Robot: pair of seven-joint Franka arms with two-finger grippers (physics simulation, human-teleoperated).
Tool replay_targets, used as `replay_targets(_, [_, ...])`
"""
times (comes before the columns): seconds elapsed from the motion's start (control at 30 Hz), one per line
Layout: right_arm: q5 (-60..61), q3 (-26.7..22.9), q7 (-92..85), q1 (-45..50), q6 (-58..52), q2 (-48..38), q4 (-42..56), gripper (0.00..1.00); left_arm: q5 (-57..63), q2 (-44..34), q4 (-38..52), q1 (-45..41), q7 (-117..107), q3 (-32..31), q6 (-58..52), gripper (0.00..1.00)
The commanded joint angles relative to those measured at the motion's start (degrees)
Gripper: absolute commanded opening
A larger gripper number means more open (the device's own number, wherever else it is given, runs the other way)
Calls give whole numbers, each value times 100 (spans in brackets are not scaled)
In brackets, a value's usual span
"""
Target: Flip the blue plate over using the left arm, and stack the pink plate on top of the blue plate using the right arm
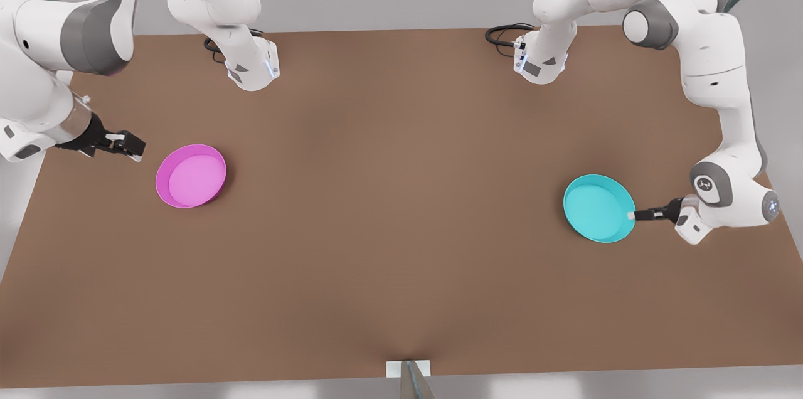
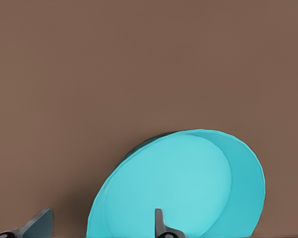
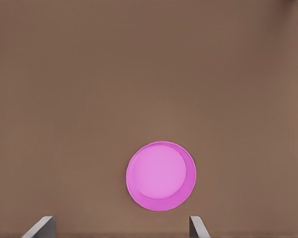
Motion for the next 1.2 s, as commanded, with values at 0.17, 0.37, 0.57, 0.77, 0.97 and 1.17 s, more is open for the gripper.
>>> replay_targets(0.17, [29,-1,20,8,-34,-7,-34,100,-39,-1,-444,-12,3505,168,622,100])
replay_targets(0.37, [29,-1,20,8,-25,1,-34,100,-39,43,-479,-56,3030,168,622,100])
replay_targets(0.57, [29,-10,11,8,-25,1,-34,100,-48,78,-488,-135,2371,168,596,82])
replay_targets(0.77, [64,-45,3,8,-25,10,-34,100,-171,105,-488,-179,1720,168,587,75])
replay_targets(0.97, [64,-45,-24,8,-16,19,-34,100,-189,122,-479,-188,1606,168,613,52])
replay_targets(1.17, [64,-45,-32,8,-16,28,-34,100,-180,131,-479,-250,1544,168,622,42])
